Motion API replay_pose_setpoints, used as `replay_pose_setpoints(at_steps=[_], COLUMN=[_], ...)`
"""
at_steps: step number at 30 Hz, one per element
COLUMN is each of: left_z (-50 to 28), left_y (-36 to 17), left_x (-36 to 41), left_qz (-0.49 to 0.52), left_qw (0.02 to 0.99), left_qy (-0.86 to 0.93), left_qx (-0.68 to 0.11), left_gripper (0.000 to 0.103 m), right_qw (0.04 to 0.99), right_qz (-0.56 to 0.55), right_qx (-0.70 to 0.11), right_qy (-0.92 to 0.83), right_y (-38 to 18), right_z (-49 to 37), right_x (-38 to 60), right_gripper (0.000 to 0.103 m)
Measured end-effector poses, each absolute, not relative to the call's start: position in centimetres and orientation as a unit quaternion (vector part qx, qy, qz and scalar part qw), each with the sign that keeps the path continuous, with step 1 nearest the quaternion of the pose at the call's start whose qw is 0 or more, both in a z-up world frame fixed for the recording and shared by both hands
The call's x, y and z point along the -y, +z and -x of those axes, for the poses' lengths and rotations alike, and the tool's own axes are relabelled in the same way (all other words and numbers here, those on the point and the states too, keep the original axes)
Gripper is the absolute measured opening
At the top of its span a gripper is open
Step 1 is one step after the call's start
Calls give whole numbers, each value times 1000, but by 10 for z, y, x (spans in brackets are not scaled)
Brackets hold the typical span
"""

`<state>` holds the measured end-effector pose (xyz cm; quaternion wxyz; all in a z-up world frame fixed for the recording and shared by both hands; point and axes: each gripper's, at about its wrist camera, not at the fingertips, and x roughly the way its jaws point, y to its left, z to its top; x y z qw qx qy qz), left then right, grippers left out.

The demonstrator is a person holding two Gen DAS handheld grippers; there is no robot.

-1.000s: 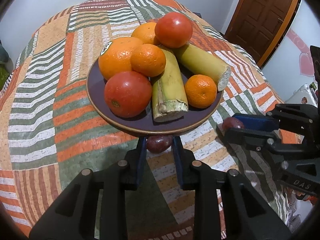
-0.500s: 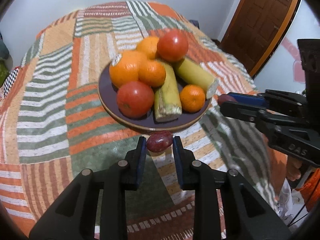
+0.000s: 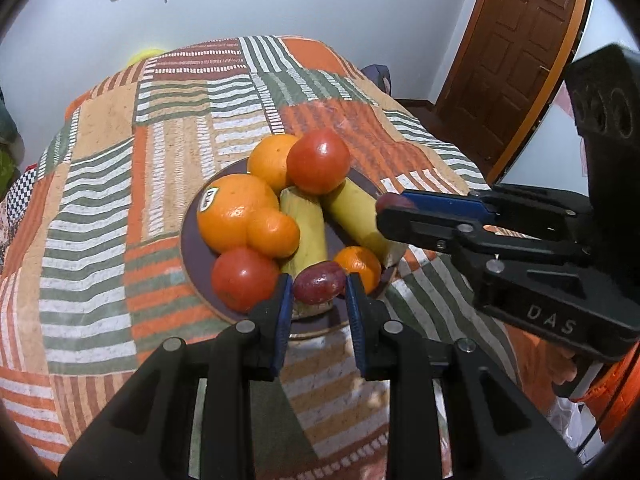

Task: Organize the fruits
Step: 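Carry both grapes over the purple plate, then lower both grapes onto the plate and open both tools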

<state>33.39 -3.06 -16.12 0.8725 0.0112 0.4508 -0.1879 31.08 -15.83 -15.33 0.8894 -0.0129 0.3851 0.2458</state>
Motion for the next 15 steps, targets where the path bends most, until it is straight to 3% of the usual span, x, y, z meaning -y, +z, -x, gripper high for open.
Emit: replay_pose_setpoints(at_steps=[15], left_z=[-366], left_y=[-177], left_x=[49], left_qz=[-4], left_qw=[868], left_qy=[-194], left_qx=[-458], left_gripper=[27], right_qw=[887], right_qz=[17], right_qx=[-389], right_qy=[248], right_y=[-163], right_z=[-337], right_x=[162], right_gripper=[18])
